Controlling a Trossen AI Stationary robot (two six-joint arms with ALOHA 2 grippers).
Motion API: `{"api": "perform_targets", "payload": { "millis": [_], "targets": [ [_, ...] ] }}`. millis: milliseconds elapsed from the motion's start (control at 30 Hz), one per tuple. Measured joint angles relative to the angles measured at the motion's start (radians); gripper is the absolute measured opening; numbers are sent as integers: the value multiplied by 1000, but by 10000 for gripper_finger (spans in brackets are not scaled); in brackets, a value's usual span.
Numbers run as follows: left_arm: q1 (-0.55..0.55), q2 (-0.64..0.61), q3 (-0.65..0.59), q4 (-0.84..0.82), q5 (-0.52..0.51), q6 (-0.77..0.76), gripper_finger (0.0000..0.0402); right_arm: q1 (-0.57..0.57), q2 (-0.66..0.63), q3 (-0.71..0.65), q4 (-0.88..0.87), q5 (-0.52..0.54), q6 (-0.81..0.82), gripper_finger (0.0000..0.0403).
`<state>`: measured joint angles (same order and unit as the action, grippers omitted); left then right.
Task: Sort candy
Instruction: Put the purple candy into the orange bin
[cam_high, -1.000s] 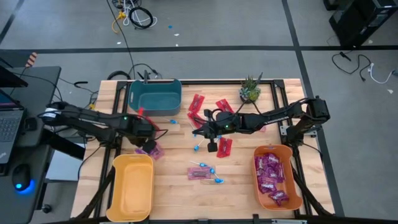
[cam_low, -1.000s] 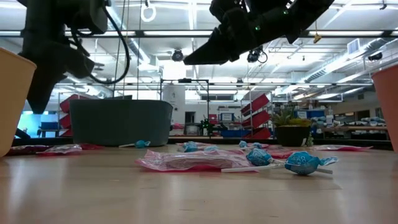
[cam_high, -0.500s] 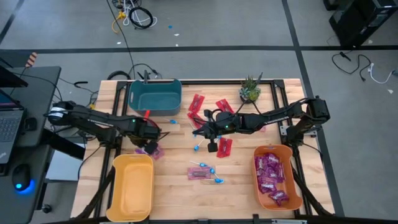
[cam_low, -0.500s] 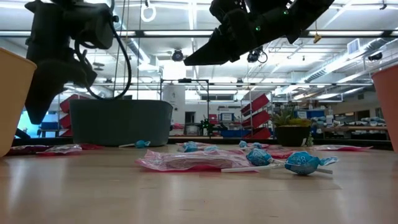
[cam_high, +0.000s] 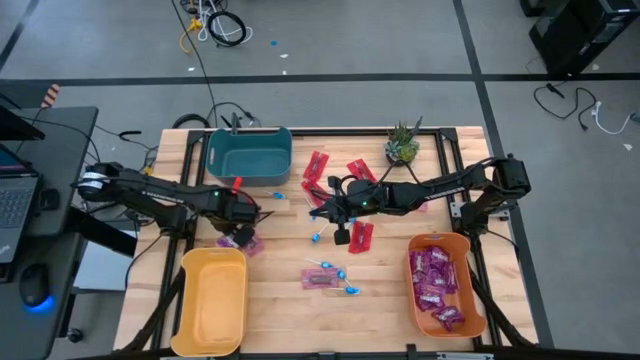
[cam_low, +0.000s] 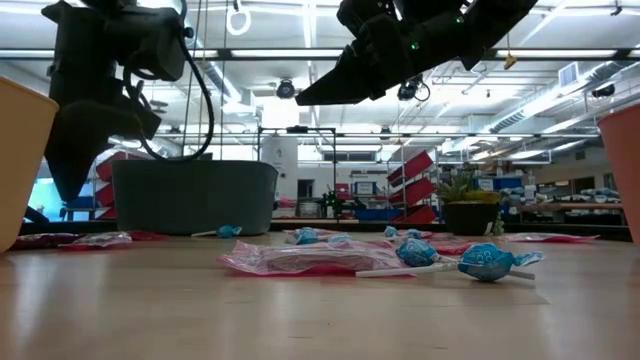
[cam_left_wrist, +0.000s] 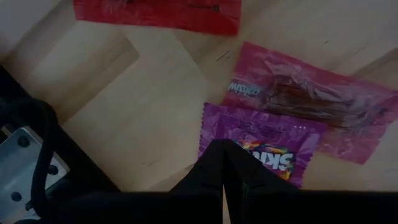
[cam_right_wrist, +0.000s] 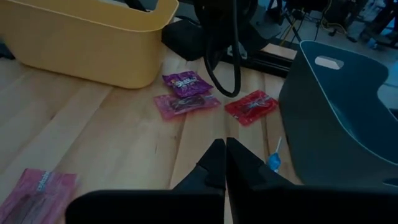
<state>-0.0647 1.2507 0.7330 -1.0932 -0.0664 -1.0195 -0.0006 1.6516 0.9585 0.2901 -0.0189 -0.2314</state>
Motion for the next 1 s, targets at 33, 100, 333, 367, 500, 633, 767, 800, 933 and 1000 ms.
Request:
{"api": "perform_targets", "payload": {
  "millis": [33,100,333,367,500,633,767,800,933,1000],
  "targets": [
    [0,0,0,3,-1,0,0,0,0,0,0,0,0,0],
    [1,0,0,6,-8,7,0,0,0,0,0,0,0,0],
    [1,0,0,78,-12,21,0,0,0,0,0,0,-4,0],
    [1,0,0,80,-14,21,0,0,0,0,0,0,-4,0],
    [1,0,0,79,-14,11,0,0,0,0,0,0,-4,0],
    [1,0,-17,85,-14,-8,0,0,0,0,0,0,-5,0],
    [1,-1,-57,115,-7,-60,0,0,0,0,0,0,-5,0],
    [0,-1,-65,117,-6,-63,0,0,0,0,0,0,-5,0],
    [0,-1,-80,124,-6,-88,0,0,0,0,0,0,-7,0],
    [0,-1,-85,121,-5,-91,0,0,0,0,0,0,-7,0]
  ]
}}
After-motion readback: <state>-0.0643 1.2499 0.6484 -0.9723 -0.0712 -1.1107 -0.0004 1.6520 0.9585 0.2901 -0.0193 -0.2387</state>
